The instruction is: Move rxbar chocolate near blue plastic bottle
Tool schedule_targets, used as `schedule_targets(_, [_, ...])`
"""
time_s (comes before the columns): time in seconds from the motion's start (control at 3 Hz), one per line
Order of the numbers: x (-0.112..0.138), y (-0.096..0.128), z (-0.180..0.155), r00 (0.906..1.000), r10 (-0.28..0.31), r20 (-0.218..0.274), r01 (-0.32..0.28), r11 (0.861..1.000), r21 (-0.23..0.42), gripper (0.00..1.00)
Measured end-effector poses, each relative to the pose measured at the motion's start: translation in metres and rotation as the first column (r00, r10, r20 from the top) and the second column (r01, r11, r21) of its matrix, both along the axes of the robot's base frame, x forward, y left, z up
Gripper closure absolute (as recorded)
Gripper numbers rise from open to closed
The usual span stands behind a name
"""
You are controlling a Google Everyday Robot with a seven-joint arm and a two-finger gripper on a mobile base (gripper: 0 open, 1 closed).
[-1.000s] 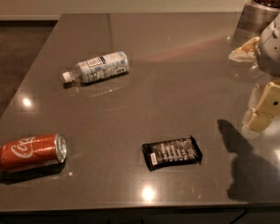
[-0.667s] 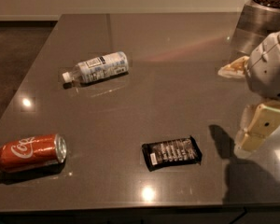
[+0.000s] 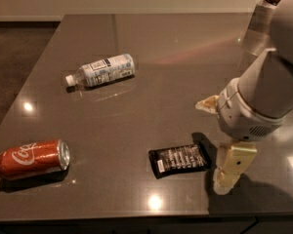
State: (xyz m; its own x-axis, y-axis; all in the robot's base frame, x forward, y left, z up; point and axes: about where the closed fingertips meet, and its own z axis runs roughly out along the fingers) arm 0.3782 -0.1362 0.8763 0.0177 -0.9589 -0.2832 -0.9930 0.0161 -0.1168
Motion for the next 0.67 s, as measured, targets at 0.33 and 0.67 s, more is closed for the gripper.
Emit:
schedule_targets(0.33, [-0.002, 0.014, -0.015, 0.9998, 0.020, -0.008, -0.020, 1.000, -0.005, 0.00])
schedule_targets(0.67, [-0.006, 0.024, -0.029, 0.9992, 0.036, -0.016, -0.036, 0.999, -0.011, 0.00])
